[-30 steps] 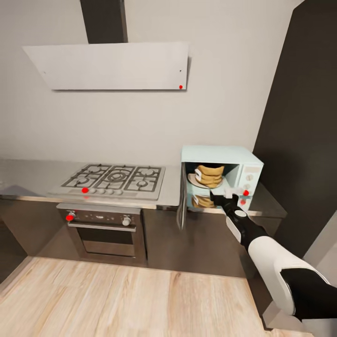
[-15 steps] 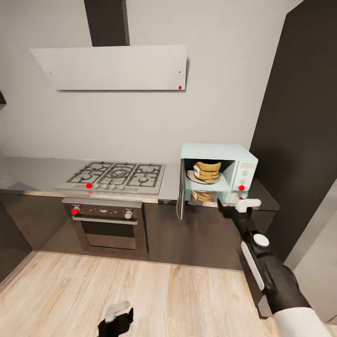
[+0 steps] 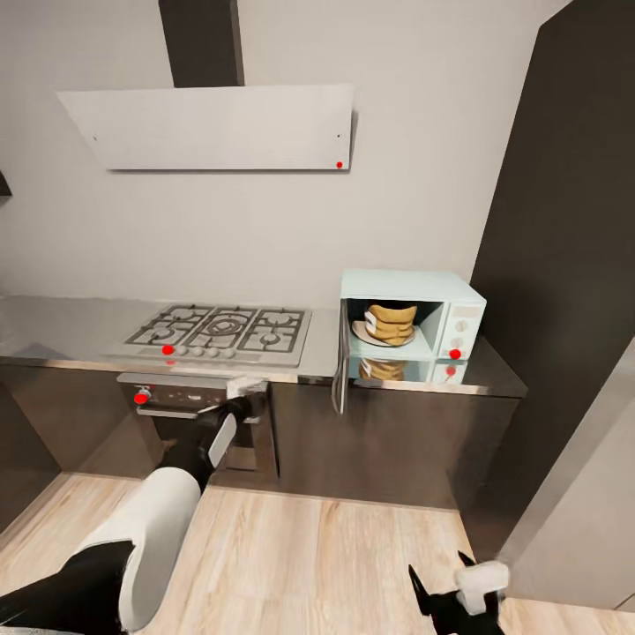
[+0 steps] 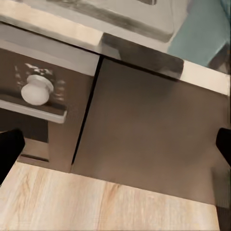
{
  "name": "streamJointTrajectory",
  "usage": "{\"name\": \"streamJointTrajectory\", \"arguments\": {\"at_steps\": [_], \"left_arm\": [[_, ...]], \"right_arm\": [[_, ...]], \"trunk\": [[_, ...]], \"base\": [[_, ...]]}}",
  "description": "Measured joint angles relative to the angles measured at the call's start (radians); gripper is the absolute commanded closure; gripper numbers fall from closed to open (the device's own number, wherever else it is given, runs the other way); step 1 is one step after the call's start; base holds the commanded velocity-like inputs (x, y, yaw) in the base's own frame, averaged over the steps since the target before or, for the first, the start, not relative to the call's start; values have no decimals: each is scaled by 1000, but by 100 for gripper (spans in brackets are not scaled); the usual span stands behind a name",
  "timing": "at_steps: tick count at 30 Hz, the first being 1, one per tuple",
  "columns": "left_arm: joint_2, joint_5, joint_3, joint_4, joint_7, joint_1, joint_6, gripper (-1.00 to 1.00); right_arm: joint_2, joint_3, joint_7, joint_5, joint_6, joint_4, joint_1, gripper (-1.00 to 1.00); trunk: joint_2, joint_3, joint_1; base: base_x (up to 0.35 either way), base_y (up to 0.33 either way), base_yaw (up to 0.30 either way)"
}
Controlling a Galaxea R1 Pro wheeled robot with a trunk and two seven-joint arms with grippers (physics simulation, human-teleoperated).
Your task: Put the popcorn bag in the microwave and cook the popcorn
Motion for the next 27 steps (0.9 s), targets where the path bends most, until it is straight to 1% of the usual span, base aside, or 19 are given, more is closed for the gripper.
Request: {"name": "streamJointTrajectory", "arguments": {"at_steps": [1,2,3,5,8,10,11,12,14,17,23,25,27], "left_arm": [[0,2,1,0,-2,-11,2,-100],[-1,3,0,-3,-5,-13,2,-100],[-13,4,0,-5,-3,-2,-3,-100],[-29,3,-2,-6,-5,11,-8,-100],[-36,4,-3,-6,-7,12,-8,-100],[-42,4,-3,-6,-7,8,-8,-100],[-45,4,-3,-6,-7,8,-8,-100],[-45,4,-3,-6,-7,7,-9,-100],[-45,4,-3,-6,-7,7,-10,-100],[-45,6,-3,-6,-9,6,-10,-100],[-45,7,-4,-6,-12,13,-12,-100],[-45,7,-4,-6,-12,13,-12,-100],[-45,7,-4,-4,-12,14,-12,-100]], "right_arm": [[0,56,-3,0,-54,46,33,-100],[0,96,-4,0,-90,104,54,-100],[1,128,0,-1,-114,175,66,-100],[1,168,2,0,-128,229,71,-100],[2,215,3,1,-136,258,74,-100],[3,261,-1,2,-145,290,73,-100],[4,292,-3,2,-158,313,73,-100],[4,310,-5,2,-167,325,73,-100],[5,324,-6,2,-173,333,72,-100],[5,327,-7,1,-176,339,71,-100],[5,319,-11,-2,-178,339,67,-100],[5,312,-11,-7,-178,340,59,-100],[5,279,-12,-10,-178,342,52,-100]], "trunk": [[0,0,0],[0,0,0],[0,0,0],[0,0,0],[0,0,0],[0,0,-1],[0,0,-1],[0,0,-1],[0,0,-1],[0,0,0],[0,0,0],[0,0,0],[0,0,0]], "base": [[0,0,0],[0,0,0],[0,0,0],[136,0,0],[292,0,-16],[327,0,-176],[336,0,-257],[339,0,-278],[340,0,-291],[275,0,-298],[39,0,-300],[2,0,-300],[0,0,-300]]}}
